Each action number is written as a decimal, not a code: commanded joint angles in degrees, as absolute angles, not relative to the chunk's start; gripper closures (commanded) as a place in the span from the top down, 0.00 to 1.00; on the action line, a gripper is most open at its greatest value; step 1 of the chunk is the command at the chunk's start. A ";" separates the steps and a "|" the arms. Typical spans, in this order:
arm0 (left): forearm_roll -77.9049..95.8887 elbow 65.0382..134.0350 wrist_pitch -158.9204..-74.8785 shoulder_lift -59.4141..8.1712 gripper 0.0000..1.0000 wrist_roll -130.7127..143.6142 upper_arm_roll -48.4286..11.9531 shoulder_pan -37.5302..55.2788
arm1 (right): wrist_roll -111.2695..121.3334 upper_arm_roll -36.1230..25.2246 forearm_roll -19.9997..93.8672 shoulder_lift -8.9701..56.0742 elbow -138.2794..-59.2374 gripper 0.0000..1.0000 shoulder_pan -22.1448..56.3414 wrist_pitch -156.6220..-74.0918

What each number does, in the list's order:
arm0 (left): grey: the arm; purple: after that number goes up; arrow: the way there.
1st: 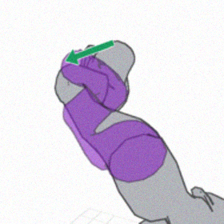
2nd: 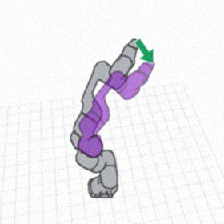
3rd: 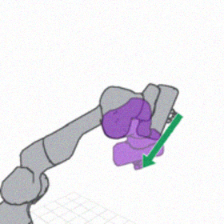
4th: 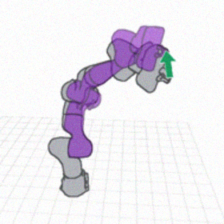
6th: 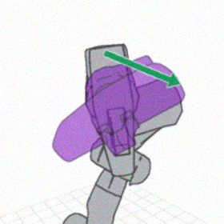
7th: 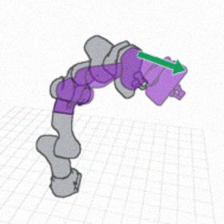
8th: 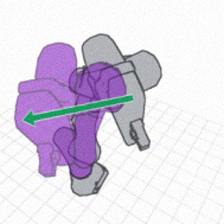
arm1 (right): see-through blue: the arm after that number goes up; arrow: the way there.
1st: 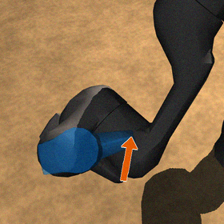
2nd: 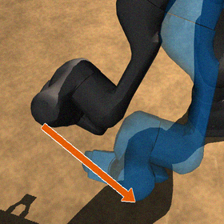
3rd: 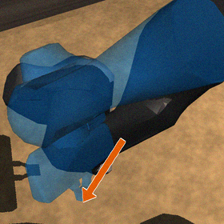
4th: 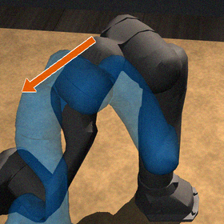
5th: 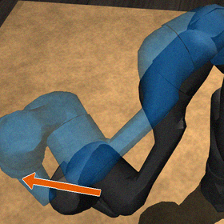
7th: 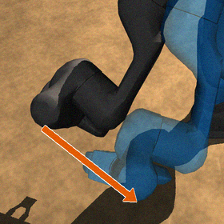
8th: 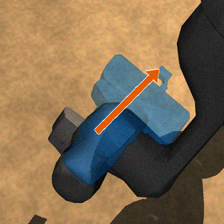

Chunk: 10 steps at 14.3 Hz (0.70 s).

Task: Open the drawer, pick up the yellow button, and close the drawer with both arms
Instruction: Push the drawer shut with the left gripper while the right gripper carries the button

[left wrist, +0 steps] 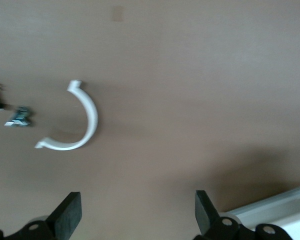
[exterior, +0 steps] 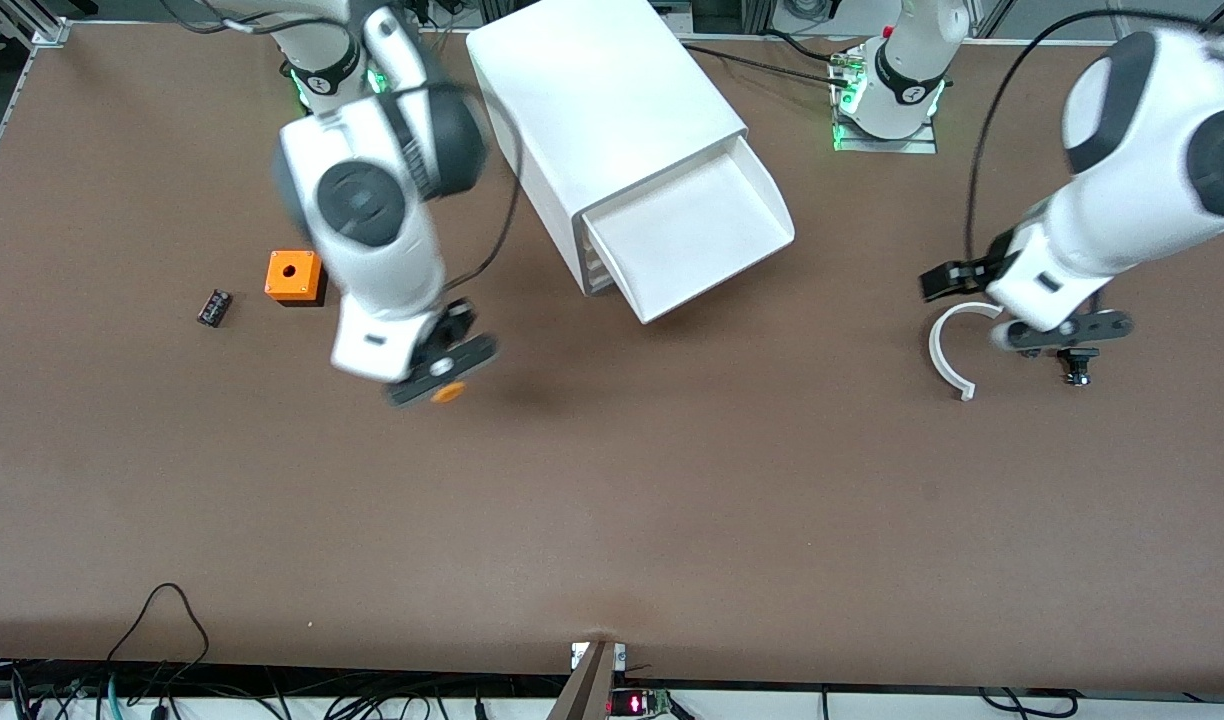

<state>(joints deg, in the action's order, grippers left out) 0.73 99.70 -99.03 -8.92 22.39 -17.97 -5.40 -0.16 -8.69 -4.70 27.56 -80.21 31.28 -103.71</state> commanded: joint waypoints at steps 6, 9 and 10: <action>1.41 113.81 -123.57 -12.48 1.00 45.41 -25.21 -0.09 | -1.68 -7.65 -4.22 24.96 -97.81 0.15 19.00 -119.15; 1.49 116.09 -123.66 -12.48 1.00 50.08 -30.83 0.62 | 2.71 -7.56 -4.39 25.75 -103.25 0.15 15.48 -127.85; 2.36 116.89 -123.58 -12.13 1.00 51.66 -32.42 0.70 | 4.20 -7.56 -4.22 25.84 -104.66 0.15 14.16 -129.97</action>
<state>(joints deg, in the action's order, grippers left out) 0.86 114.60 -122.98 -13.50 48.49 -29.26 0.56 0.95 -8.74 -4.57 27.48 -100.11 17.18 -125.34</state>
